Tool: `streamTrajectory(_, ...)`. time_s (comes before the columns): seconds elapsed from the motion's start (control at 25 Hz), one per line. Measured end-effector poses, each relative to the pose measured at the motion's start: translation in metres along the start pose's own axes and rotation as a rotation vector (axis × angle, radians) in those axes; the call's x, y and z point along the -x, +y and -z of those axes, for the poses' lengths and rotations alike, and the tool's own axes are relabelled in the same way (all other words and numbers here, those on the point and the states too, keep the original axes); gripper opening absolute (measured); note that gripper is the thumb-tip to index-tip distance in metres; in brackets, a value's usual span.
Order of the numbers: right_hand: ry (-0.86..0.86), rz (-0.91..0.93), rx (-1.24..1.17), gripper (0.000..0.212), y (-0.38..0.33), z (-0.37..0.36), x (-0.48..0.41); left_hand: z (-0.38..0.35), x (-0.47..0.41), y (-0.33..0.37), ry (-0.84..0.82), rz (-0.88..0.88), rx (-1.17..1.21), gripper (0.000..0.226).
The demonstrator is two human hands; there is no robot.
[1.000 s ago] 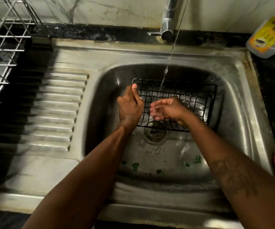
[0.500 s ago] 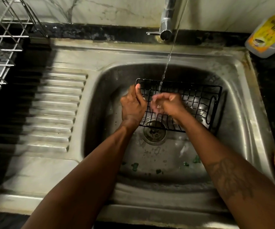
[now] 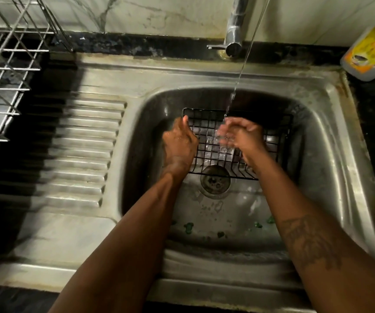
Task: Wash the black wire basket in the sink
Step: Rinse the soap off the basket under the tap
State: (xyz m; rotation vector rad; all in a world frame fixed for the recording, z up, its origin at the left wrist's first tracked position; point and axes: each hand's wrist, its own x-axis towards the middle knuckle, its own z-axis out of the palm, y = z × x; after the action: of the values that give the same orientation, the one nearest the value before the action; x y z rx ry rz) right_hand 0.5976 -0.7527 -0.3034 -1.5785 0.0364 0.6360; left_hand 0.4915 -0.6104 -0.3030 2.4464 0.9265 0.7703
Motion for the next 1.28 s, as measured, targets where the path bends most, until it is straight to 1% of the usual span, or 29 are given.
streamTrajectory(0.04, 0.057, 0.001, -0.031, 0.018, 0.000, 0.003, -0.006, 0.006, -0.002, -0.006, -0.037, 0.080, 0.032, 0.032)
streamTrajectory(0.08, 0.039, -0.026, -0.010, 0.018, 0.001, 0.003, -0.007, 0.012, -0.004, -0.011, -0.063, 0.149, 0.039, 0.036)
streamTrajectory(0.12, -0.044, -0.076, 0.088, 0.017, 0.005, 0.001, -0.006, 0.017, -0.008, -0.017, -0.079, 0.207, 0.037, 0.039)
streamTrajectory(0.2, -0.301, -0.191, 0.462, 0.011, 0.014, -0.005, 0.004, 0.025, -0.012, -0.025, -0.102, 0.282, 0.034, 0.039)
streamTrajectory(0.24, -0.398, -0.235, 0.593, 0.011, 0.015, -0.008, 0.009, 0.027, -0.012, -0.025, -0.114, 0.294, 0.028, 0.039)
streamTrajectory(0.28, -0.424, -0.266, 0.604, 0.011, 0.015, -0.010, 0.010, 0.028, -0.012, -0.025, -0.120, 0.292, 0.022, 0.039)
streamTrajectory(0.32, -0.383, -0.265, 0.525, 0.011, 0.012, -0.012, 0.008, 0.028, -0.012, -0.024, -0.121, 0.289, 0.018, 0.038)
streamTrajectory(0.36, -0.281, -0.230, 0.401, 0.011, 0.011, -0.014, 0.003, 0.029, -0.012, -0.024, -0.116, 0.280, 0.019, 0.037)
streamTrajectory(0.44, -0.028, -0.137, 0.063, 0.012, 0.008, -0.016, -0.011, 0.030, -0.011, -0.024, -0.103, 0.269, 0.030, 0.036)
streamTrajectory(0.48, 0.039, -0.111, -0.100, 0.013, 0.008, -0.019, -0.016, 0.031, -0.010, -0.024, -0.096, 0.261, 0.031, 0.036)
streamTrajectory(0.52, 0.052, -0.101, -0.172, 0.013, 0.010, -0.022, -0.019, 0.031, -0.010, -0.024, -0.085, 0.253, 0.028, 0.036)
streamTrajectory(0.56, 0.018, -0.105, -0.130, 0.014, 0.010, -0.024, -0.018, 0.030, -0.010, -0.024, -0.077, 0.250, 0.025, 0.035)
streamTrajectory(0.6, -0.070, -0.128, -0.007, 0.016, 0.011, -0.023, -0.015, 0.030, -0.010, -0.023, -0.066, 0.253, 0.026, 0.035)
streamTrajectory(0.68, -0.327, -0.228, 0.286, 0.016, 0.013, -0.020, -0.006, 0.030, -0.010, -0.024, -0.032, 0.264, 0.045, 0.033)
streamTrajectory(0.72, -0.424, -0.273, 0.369, 0.017, 0.012, -0.016, -0.001, 0.030, -0.009, -0.024, -0.017, 0.256, 0.052, 0.031)
streamTrajectory(0.76, -0.454, -0.286, 0.375, 0.017, 0.010, -0.014, 0.001, 0.029, -0.009, -0.023, -0.006, 0.225, 0.048, 0.029)
streamTrajectory(0.8, -0.413, -0.252, 0.315, 0.016, 0.009, -0.012, 0.002, 0.028, -0.008, -0.023, 0.010, 0.178, 0.036, 0.028)
streamTrajectory(0.84, -0.309, -0.175, 0.201, 0.016, 0.006, -0.010, 0.002, 0.026, -0.007, -0.022, 0.030, 0.131, 0.028, 0.027)
streamTrajectory(0.92, -0.069, -0.023, -0.134, 0.025, 0.002, -0.008, -0.003, 0.025, -0.005, -0.021, 0.075, 0.053, 0.034, 0.029)
streamTrajectory(0.96, -0.026, -0.004, -0.277, 0.030, 0.001, -0.010, -0.006, 0.024, -0.005, -0.021, 0.103, 0.033, 0.038, 0.031)
streamTrajectory(1.0, -0.038, -0.016, -0.321, 0.032, 0.000, -0.012, -0.009, 0.024, -0.007, -0.022, 0.133, 0.032, 0.047, 0.032)
streamTrajectory(1.04, -0.093, -0.044, -0.234, 0.033, 0.001, -0.015, -0.008, 0.025, -0.008, -0.024, 0.161, 0.035, 0.054, 0.032)
streamTrajectory(1.16, -0.413, -0.218, 0.376, 0.024, 0.003, -0.016, 0.006, 0.027, -0.006, -0.026, 0.204, 0.018, 0.090, 0.031)
streamTrajectory(1.2, -0.450, -0.257, 0.482, 0.021, 0.000, -0.015, 0.009, 0.027, -0.005, -0.025, 0.196, 0.011, 0.114, 0.032)
streamTrajectory(1.24, -0.420, -0.255, 0.498, 0.020, -0.004, -0.014, 0.011, 0.029, -0.004, -0.024, 0.181, 0.014, 0.138, 0.033)
streamTrajectory(1.28, -0.325, -0.223, 0.454, 0.022, -0.009, -0.013, 0.010, 0.030, -0.003, -0.023, 0.162, 0.031, 0.151, 0.033)
